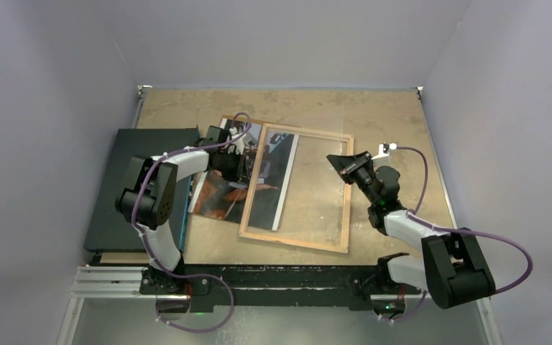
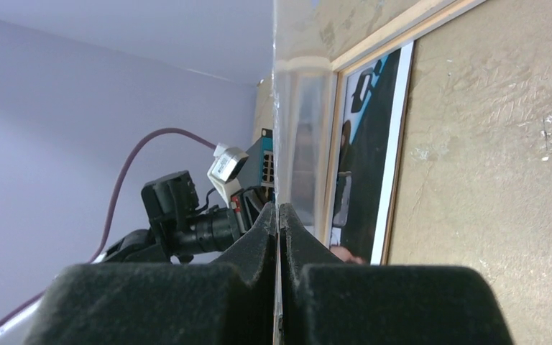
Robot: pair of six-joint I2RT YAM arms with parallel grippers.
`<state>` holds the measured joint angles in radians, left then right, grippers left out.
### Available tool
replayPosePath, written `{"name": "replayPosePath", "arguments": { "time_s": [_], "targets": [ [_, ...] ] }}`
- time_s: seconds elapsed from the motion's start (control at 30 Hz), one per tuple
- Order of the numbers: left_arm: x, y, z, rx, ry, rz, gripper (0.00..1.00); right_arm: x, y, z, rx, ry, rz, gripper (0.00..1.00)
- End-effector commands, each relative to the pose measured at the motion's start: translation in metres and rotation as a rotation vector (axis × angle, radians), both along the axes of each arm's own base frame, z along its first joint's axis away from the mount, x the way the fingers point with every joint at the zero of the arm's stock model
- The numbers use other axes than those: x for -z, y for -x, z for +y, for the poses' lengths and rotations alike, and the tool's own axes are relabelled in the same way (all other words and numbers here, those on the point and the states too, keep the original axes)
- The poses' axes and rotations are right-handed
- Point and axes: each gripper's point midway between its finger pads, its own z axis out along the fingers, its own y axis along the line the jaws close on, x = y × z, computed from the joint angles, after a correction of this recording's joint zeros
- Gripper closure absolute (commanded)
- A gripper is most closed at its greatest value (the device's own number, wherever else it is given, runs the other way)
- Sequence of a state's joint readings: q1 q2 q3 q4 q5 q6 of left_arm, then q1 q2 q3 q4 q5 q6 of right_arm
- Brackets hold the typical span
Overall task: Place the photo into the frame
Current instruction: Place the photo frame item in the photo frame.
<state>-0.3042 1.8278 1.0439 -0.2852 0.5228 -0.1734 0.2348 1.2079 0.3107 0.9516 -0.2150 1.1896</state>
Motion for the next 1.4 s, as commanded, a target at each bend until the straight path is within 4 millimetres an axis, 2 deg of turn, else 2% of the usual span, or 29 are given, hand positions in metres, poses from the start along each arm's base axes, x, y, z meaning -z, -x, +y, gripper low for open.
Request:
{"name": "replayPosePath", "arguments": {
  "time_s": [0.0, 0.2, 0.4, 0.77, 1.0, 1.37],
  "targets": [
    [-0.007, 0.012, -0.013, 0.036, 0.053, 0.012, 1.0, -0.007, -0.004, 0.01, -0.001, -0.036, 0.025, 1.0],
    [-0.01, 0.011, -0.014, 0.037, 0.059, 0.005, 1.0, -0.003, -0.004, 0.012, 0.005, -0.029, 0.028, 1.0],
    [-0.012, 0.011, -0.016, 0.037, 0.064, 0.002, 1.0, 0.004, -0.004, 0.003, 0.047, 0.029, 0.029, 1.0],
    [-0.015, 0.01, -0.016, 0.037, 0.068, -0.006, 1.0, 0.029, 0.002, -0.005, 0.079, 0.067, 0.107, 1.0],
    [-0.017, 0.012, -0.018, 0.042, 0.077, -0.015, 1.0, 0.049, 0.008, -0.017, 0.141, 0.07, 0.187, 1.0],
    [-0.016, 0.014, -0.021, 0.051, 0.082, -0.013, 1.0, 0.058, 0.01, -0.019, 0.158, 0.083, 0.227, 1.0]
  ]
}}
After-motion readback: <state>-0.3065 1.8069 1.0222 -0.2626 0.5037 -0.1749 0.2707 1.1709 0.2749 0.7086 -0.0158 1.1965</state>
